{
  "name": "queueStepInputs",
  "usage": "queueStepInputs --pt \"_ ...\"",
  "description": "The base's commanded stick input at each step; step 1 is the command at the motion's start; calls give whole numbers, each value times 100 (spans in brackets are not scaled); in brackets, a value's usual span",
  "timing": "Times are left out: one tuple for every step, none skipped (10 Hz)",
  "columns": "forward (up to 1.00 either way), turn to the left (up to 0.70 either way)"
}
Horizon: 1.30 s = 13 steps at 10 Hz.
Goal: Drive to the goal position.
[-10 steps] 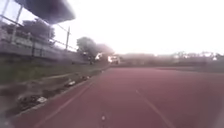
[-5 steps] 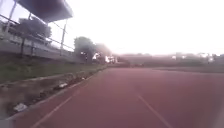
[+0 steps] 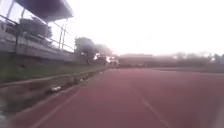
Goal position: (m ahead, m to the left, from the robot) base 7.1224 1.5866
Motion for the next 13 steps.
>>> queueStepInputs --pt "70 0" --pt "70 0" --pt "70 0" --pt "70 0" --pt "70 0" --pt "70 -35" --pt "70 -32" --pt "70 -13" --pt "70 0" --pt "70 0" --pt "70 0" --pt "70 -6" --pt "70 -30"
